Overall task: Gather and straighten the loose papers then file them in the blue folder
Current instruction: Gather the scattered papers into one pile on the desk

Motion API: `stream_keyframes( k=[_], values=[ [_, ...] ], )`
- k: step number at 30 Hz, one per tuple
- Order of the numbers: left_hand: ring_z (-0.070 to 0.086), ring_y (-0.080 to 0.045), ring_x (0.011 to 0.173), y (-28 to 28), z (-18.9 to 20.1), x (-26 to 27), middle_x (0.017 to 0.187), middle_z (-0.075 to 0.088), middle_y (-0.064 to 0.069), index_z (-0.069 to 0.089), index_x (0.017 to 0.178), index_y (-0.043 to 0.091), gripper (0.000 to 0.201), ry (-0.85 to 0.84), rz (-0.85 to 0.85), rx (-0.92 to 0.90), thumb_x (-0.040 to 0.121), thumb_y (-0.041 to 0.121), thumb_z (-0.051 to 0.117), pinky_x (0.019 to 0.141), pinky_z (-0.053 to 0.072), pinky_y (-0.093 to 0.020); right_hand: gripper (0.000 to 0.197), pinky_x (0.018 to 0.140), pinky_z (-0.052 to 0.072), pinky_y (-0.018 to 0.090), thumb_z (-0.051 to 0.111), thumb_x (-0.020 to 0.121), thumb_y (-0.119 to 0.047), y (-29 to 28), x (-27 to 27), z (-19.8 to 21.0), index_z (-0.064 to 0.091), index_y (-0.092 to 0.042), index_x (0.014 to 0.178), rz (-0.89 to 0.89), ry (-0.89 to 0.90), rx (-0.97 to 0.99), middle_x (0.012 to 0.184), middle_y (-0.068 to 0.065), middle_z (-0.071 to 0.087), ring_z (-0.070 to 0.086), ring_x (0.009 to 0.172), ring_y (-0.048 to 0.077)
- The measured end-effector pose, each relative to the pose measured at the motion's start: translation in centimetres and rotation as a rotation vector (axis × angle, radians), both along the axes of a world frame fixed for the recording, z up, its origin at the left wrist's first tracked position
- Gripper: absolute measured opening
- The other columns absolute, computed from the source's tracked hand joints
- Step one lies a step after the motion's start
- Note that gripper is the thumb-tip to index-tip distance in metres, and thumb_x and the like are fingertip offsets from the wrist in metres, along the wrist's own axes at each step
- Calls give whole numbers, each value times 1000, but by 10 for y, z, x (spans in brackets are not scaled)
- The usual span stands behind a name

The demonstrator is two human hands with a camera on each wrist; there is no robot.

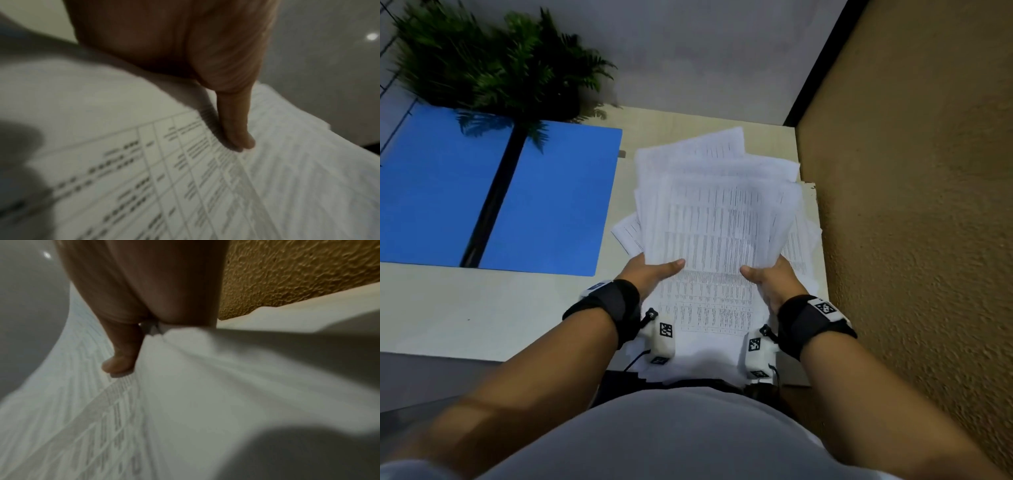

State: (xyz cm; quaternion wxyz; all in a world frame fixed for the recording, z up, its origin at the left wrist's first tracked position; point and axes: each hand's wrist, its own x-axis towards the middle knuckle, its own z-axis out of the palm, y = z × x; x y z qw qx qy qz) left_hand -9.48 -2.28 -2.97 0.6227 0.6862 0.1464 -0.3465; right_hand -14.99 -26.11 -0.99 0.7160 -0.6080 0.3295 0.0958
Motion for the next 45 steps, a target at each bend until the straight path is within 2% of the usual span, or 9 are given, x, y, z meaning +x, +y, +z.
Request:
stream_keyframes(
  k=[5,9,13,17,19,23,30,35,45],
  values=[
    [59,-22,116,28,-12,1,122,68,-3,57,135,10,51,-10,85,28,86,13,74,110,39,-38,81,100,50,42,71,79,8,-4,9,15,39,-29,143,161,-96,80,134,1,61,59,123,22],
    [61,-30,117,63,-15,-4,123,67,-10,57,132,5,49,-124,230,228,88,19,73,102,43,-39,78,80,53,14,80,77,-6,-17,20,17,39,-14,142,84,33,-525,130,9,51,61,103,15],
    [61,-28,112,93,-9,-10,119,66,-8,57,132,7,40,-146,310,225,94,15,65,101,43,-39,104,103,38,53,89,54,-54,-24,12,-3,38,-21,138,575,337,-1073,134,5,49,44,128,30],
    [59,-27,120,115,-18,-14,128,64,-1,56,138,13,53,-135,356,179,89,26,71,110,39,-44,57,88,50,41,84,67,-48,-20,6,-21,52,-18,104,712,343,-980,92,-2,59,61,95,27],
    [61,-29,121,122,-26,-13,129,67,-2,58,135,17,74,-118,347,151,70,44,81,111,40,-50,26,82,54,37,74,83,-37,-23,3,-26,59,-15,86,611,263,-855,84,2,64,64,89,28],
    [61,-24,115,118,-31,-11,121,67,-4,57,134,9,63,-116,322,132,80,34,77,107,43,-45,47,105,44,45,61,92,-33,-35,2,-28,60,-8,131,125,277,-866,135,15,54,52,125,37],
    [59,-29,123,83,-35,-8,130,65,-3,57,136,16,69,-95,258,101,73,37,76,113,39,-49,50,91,50,51,75,79,-18,-45,-8,-34,56,-6,123,152,458,-1100,126,20,51,52,113,38],
    [54,-31,130,62,-33,-7,138,59,-8,50,141,7,55,-76,193,187,91,22,69,114,38,-43,51,87,45,33,61,87,3,-47,-4,-21,42,-1,133,-80,265,-760,116,7,54,56,98,25],
    [61,-31,122,46,-44,-13,132,66,-6,56,137,15,54,8,216,112,86,11,72,107,44,-47,18,83,52,29,55,92,-16,-44,19,128,59,-9,108,-472,-476,-979,98,1,64,64,95,18]
  ],
)
